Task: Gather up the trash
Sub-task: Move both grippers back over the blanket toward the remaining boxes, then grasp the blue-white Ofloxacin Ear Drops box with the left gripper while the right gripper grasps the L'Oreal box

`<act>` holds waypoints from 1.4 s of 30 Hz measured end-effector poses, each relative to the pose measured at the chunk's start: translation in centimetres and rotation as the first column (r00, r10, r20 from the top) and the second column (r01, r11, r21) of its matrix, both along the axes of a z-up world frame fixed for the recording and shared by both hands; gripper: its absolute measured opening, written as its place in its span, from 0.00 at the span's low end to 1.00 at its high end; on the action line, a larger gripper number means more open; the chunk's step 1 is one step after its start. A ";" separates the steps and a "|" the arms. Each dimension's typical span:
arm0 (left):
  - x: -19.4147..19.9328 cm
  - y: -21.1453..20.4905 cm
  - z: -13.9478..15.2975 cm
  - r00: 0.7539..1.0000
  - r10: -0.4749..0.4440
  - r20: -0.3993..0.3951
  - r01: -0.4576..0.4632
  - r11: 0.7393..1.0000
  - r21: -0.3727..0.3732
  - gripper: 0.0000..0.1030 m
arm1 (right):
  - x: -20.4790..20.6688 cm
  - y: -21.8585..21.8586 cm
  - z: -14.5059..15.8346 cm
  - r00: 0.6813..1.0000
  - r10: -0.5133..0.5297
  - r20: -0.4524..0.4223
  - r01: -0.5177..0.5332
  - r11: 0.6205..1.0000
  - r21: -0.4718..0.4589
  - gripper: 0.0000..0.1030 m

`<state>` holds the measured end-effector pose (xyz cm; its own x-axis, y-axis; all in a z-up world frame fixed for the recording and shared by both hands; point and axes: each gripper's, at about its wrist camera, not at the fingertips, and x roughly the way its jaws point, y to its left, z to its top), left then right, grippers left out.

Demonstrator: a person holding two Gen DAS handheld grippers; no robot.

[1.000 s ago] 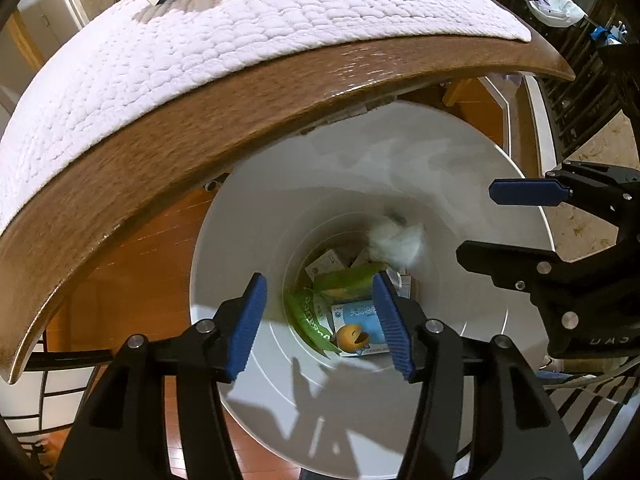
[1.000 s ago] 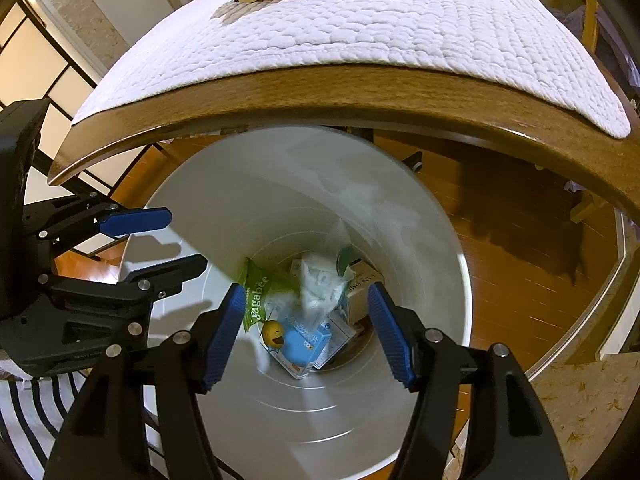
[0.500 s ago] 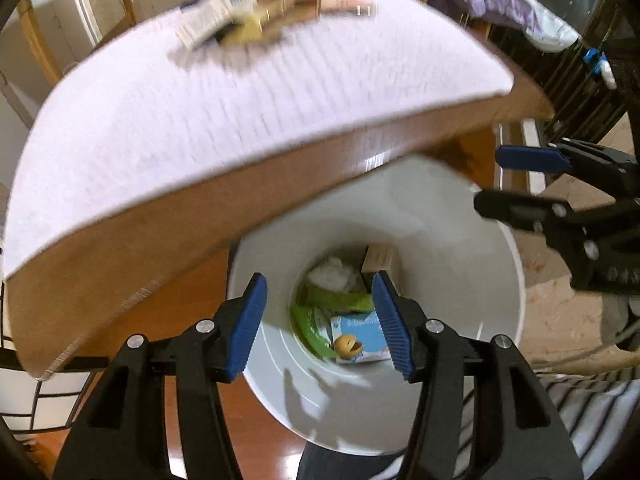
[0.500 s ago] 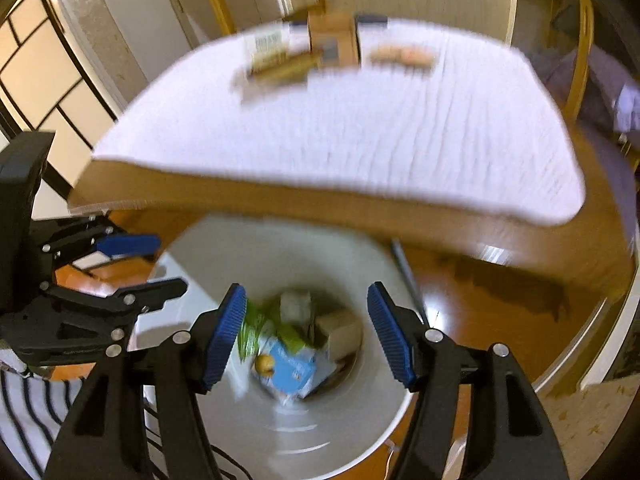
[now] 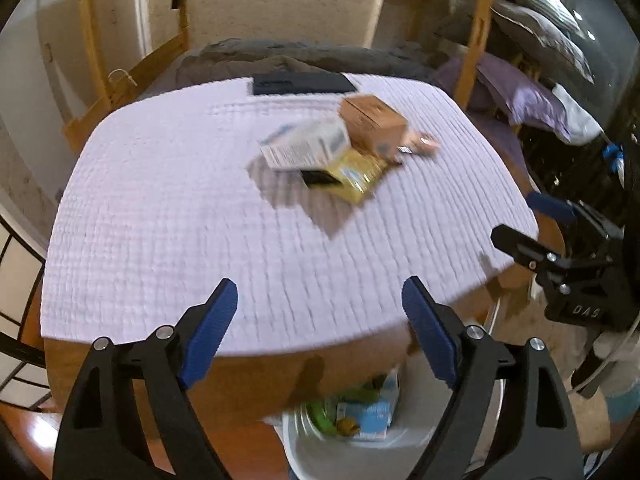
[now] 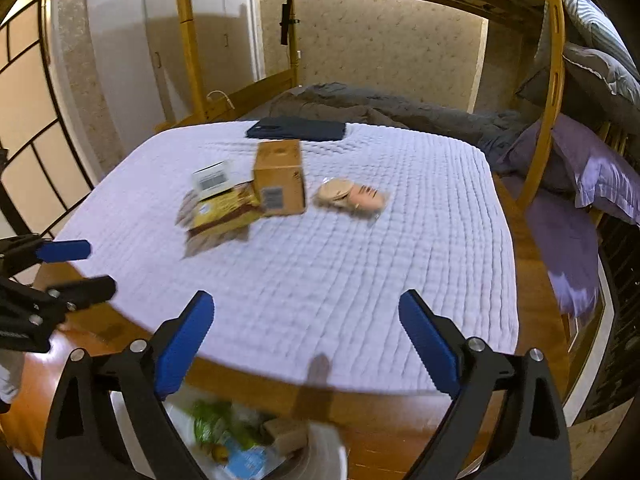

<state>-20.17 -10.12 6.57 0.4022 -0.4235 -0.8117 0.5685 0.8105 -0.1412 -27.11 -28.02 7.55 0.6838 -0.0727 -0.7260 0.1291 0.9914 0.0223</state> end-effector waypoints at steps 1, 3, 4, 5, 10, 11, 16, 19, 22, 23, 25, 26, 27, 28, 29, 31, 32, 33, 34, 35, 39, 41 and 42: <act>0.9 -0.2 0.1 1.000 0.012 -0.003 -0.012 1.000 -0.005 0.84 | 0.4 -0.2 0.0 1.000 -0.003 -0.002 0.003 1.000 0.000 0.90; 1.8 -0.9 0.3 1.000 0.022 -0.013 -0.023 1.000 -0.018 0.85 | 1.3 -0.6 0.1 1.000 -0.006 0.001 0.006 1.000 0.012 0.90; 2.5 -1.2 0.5 0.999 0.028 -0.017 -0.029 0.999 -0.028 0.87 | 1.9 -0.8 0.2 1.000 -0.002 0.008 0.002 1.000 0.022 0.90; 3.0 -1.6 0.7 0.999 0.032 -0.014 -0.033 0.999 -0.034 0.91 | 2.4 -0.9 0.4 1.000 0.003 0.015 -0.004 1.000 0.028 0.90; 5.9 -3.5 0.6 1.000 0.028 0.002 -0.028 0.999 -0.020 0.93 | 5.0 -0.2 0.9 0.998 0.058 0.032 -0.059 0.998 0.009 0.90; 6.3 -3.7 0.6 1.000 0.021 0.001 -0.021 1.000 -0.020 0.93 | 5.6 0.0 0.9 0.997 0.074 0.034 -0.074 0.997 0.006 0.90; 9.1 -4.6 -0.2 0.999 -0.032 0.009 0.032 0.999 0.005 0.93 | 7.7 0.6 0.7 0.992 0.126 0.027 -0.126 0.992 0.009 0.90; 10.5 -4.6 -0.7 0.998 -0.059 -0.003 0.059 0.998 0.004 0.93 | 9.1 0.6 0.4 0.990 0.143 0.018 -0.144 0.989 0.029 0.90; 11.7 -4.5 -1.3 0.995 -0.095 -0.032 0.094 0.995 -0.022 0.95 | 10.1 0.4 0.2 0.987 0.158 0.011 -0.158 0.986 0.055 0.90; 12.0 -4.5 -1.4 0.994 -0.101 -0.038 0.100 0.995 -0.028 0.96 | 10.4 0.4 0.2 0.987 0.162 0.008 -0.162 0.985 0.061 0.90; 12.7 -4.4 -1.8 0.991 -0.119 -0.061 0.116 0.992 -0.051 0.96 | 11.2 0.4 -0.1 0.985 0.172 0.000 -0.171 0.982 0.077 0.90; 13.0 -4.4 -2.0 0.988 -0.128 -0.080 0.123 0.990 -0.070 0.96 | 11.4 0.3 -0.1 0.985 0.175 -0.002 -0.174 0.981 0.084 0.90; 13.4 -4.3 -2.2 0.985 -0.139 -0.097 0.131 0.987 -0.088 0.96 | 11.8 0.3 -0.3 0.984 0.178 -0.007 -0.177 0.980 0.092 0.90; 13.5 -4.4 -2.4 0.984 -0.146 -0.106 0.136 0.986 -0.097 0.96 | 12.1 0.3 -0.4 0.983 0.182 -0.010 -0.180 0.978 0.103 0.90; 13.7 -4.4 -2.5 0.982 -0.153 -0.113 0.141 0.984 -0.106 0.96 | 12.3 0.2 -0.5 0.983 0.185 -0.012 -0.182 0.977 0.113 0.90; 13.9 -4.4 -2.7 0.979 -0.166 -0.122 0.151 0.981 -0.122 0.96 | 12.9 -0.1 -0.8 0.983 0.182 -0.014 -0.179 0.975 0.135 0.90; 14.0 -4.4 -2.8 0.977 -0.175 -0.125 0.159 0.979 -0.131 0.96 | 13.0 -0.3 -0.9 0.984 0.180 -0.015 -0.176 0.974 0.143 0.89; 14.1 -4.5 -2.8 0.975 -0.183 -0.126 0.166 0.977 -0.135 0.96 | 13.1 -0.5 -0.9 0.984 0.180 -0.017 -0.175 0.972 0.156 0.89; 14.1 -4.6 -2.9 0.974 -0.191 -0.125 0.174 0.975 -0.136 0.96 | 13.2 -0.7 -1.0 0.984 0.180 -0.015 -0.175 0.970 0.169 0.88; 14.1 -4.7 -3.0 0.972 -0.199 -0.122 0.183 0.974 -0.133 0.96 | 13.2 -1.0 -1.0 0.984 0.178 -0.013 -0.173 0.968 0.182 0.87; 13.9 -5.2 -3.2 0.970 -0.220 -0.103 0.208 0.971 -0.122 0.91 | 13.3 -1.7 -1.0 0.986 0.166 -0.017 -0.159 0.965 0.208 0.83; 13.8 -5.5 -3.3 0.966 -0.237 -0.103 0.224 0.967 -0.123 0.86 | 13.6 -1.7 -1.1 0.986 0.168 -0.020 -0.159 0.962 0.224 0.83; 13.7 -5.6 -3.4 0.964 -0.245 -0.102 0.232 0.965 -0.122 0.80 | 13.8 -1.6 -1.1 0.985 0.170 -0.022 -0.161 0.961 0.224 0.82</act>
